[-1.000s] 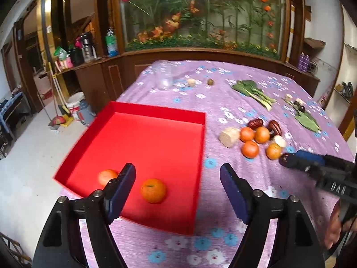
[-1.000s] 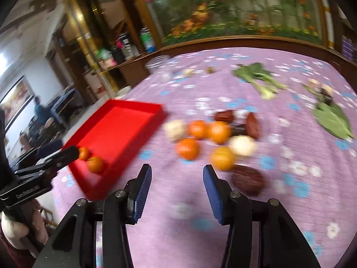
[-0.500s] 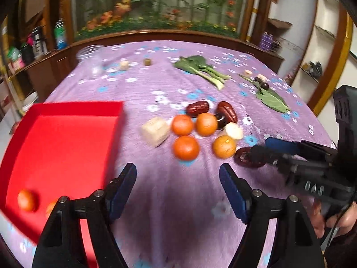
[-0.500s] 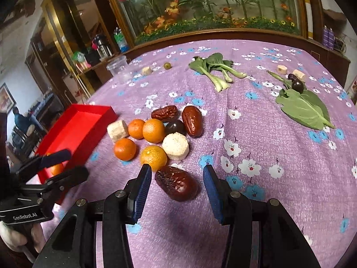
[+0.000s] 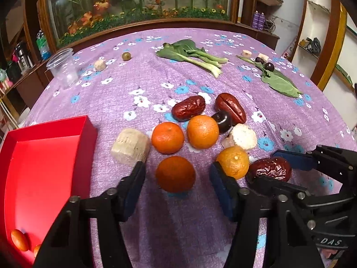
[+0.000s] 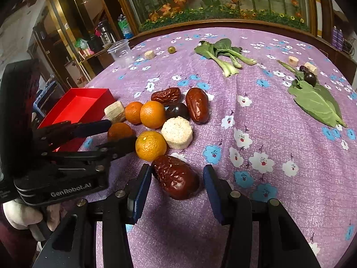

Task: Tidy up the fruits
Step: 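Grasp an orange with the left tool while the right tool grasps a red date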

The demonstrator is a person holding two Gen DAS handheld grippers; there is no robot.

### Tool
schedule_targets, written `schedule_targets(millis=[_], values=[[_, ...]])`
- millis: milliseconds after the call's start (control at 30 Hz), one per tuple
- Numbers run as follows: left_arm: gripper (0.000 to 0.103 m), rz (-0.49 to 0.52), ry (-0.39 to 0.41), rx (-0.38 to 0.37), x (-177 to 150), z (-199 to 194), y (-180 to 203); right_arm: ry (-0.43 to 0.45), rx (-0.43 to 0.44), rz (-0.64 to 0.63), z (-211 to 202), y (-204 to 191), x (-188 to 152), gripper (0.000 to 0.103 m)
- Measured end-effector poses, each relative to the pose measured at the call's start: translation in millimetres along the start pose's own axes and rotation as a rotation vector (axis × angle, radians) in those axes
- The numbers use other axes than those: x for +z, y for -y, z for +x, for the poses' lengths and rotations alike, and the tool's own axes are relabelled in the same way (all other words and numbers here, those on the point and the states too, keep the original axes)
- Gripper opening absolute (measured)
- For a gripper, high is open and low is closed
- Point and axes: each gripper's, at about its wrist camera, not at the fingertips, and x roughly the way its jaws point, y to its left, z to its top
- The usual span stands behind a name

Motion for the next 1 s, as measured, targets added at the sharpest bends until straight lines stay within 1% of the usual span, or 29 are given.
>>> schedule_targets(millis=[33, 67, 100, 233, 300, 467, 567, 700, 1000], values=[[0.043, 0.0, -0.021, -0.007, -0.8, 5.4, 0.8, 0.0, -0.003, -0.006, 0.6, -0.8, 0.7, 0.052], [0.037, 0.005, -0.005, -0.005, -1.5, 4.6, 1.8, 0.0, -0.005, -0.01, 0.9, -1.8, 0.9, 0.052], [0.033, 0.009, -0.001, -0.006, -2.4, 4.7, 3.2, -0.001, -0.008, -0.015, 1.2, -2.6, 0.9, 0.053], [0.032, -0.006, 0.0, -0.008, -4.4, 5.0, 2.9, 0.0, -0.038, -0.056, 2.9, -8.9, -0.1, 0.052], [0.032, -0.019, -0.004, -0.009, -5.3, 4.1, 2.0, 0.001, -0.053, -0.074, 3.5, -11.6, -0.8, 0.047], [0.032, -0.036, -0.001, -0.016, -8.9, -5.5, 3.5, 0.001, -0.06, -0.084, 2.0, -13.1, -1.4, 0.044], [0.032, -0.047, 0.01, -0.025, -12.0, -15.6, 2.8, 0.008, -0.061, -0.079, -2.8, -13.4, -2.1, 0.037], [0.032, -0.063, 0.039, -0.034, -17.2, -33.9, 1.1, 0.026, -0.061, -0.08, -14.3, -17.4, -3.3, 0.036], [0.032, -0.118, 0.11, -0.046, -35.9, -82.9, -10.1, 0.079, -0.06, -0.117, -48.2, -44.1, -11.8, 0.036]])
